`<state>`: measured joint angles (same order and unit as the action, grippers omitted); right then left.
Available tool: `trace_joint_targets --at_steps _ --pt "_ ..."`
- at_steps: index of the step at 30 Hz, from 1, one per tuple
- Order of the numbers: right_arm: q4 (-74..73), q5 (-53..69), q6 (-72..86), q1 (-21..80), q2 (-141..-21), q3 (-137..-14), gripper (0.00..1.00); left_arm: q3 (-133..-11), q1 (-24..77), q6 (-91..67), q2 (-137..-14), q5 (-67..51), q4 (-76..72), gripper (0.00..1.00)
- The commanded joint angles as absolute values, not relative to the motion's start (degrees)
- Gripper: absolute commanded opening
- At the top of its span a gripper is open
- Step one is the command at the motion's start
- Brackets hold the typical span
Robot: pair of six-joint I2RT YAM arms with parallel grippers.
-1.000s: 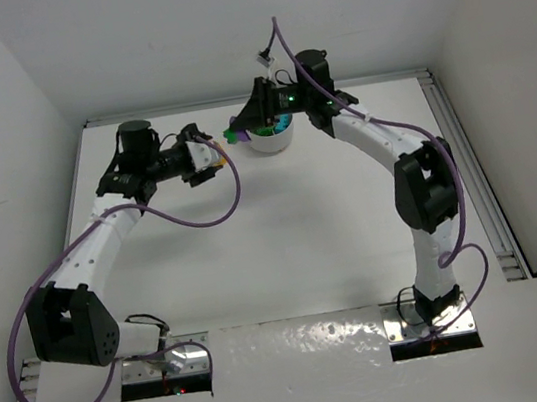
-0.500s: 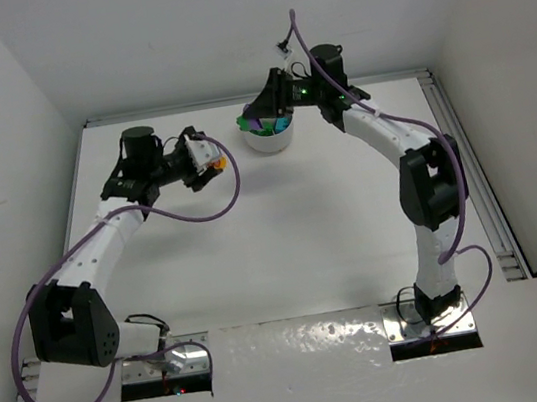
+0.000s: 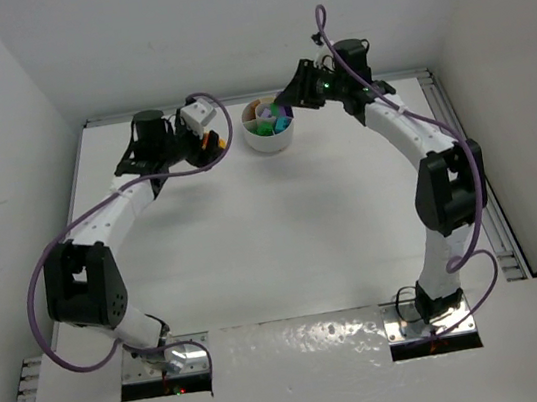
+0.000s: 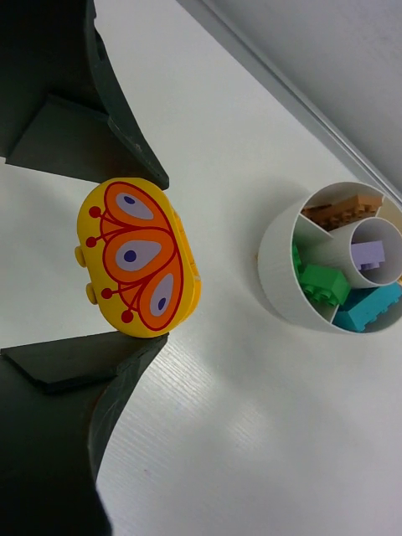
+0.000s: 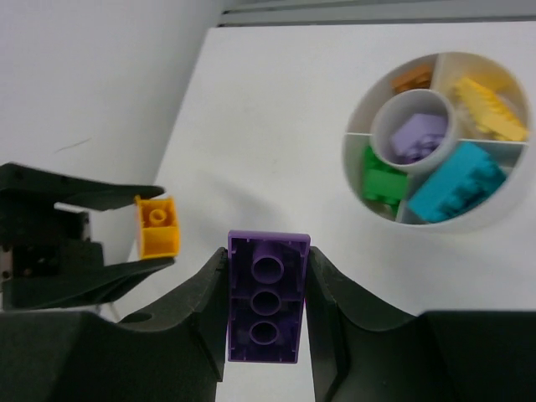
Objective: Sort the legos into containers by color
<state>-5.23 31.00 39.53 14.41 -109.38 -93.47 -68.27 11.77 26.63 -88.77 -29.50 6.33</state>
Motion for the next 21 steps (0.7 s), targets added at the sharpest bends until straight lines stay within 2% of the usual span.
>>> trace_joint_targets --at_steps 1,5,7,10,12,16,21 --pt "-6.26 23.39 36.38 14.68 -106.79 -94.75 0.0 -71.37 12.83 23.03 -88.86 -27.6 2.55 0.0" --pt "1.49 24.24 38.58 14.76 -109.15 -94.56 0.0 -71.28 13.01 23.81 -88.77 -28.73 2.89 0.0" --pt "0.18 30.39 37.53 14.76 -112.05 -99.48 0.0 -71.8 13.01 29.86 -88.51 -32.32 6.92 0.0" --pt "-8.42 30.07 32.37 16.17 -113.11 -103.09 0.0 -70.15 13.88 46.85 -87.8 -37.97 15.35 0.0" --pt "-12.65 27.78 29.63 17.57 -112.24 -102.31 0.0 -66.12 14.24 49.47 -88.32 -34.2 18.27 0.0" --pt "-10.91 26.98 28.56 18.89 -108.73 -97.48 0.0 -66.01 14.68 56.07 -94.11 -28.15 28.64 0.0" --pt "-11.6 26.72 28.3 19.42 -107.93 -95.01 0.0 -61.45 15.29 58.79 -96.77 -21.72 25.94 0.0"
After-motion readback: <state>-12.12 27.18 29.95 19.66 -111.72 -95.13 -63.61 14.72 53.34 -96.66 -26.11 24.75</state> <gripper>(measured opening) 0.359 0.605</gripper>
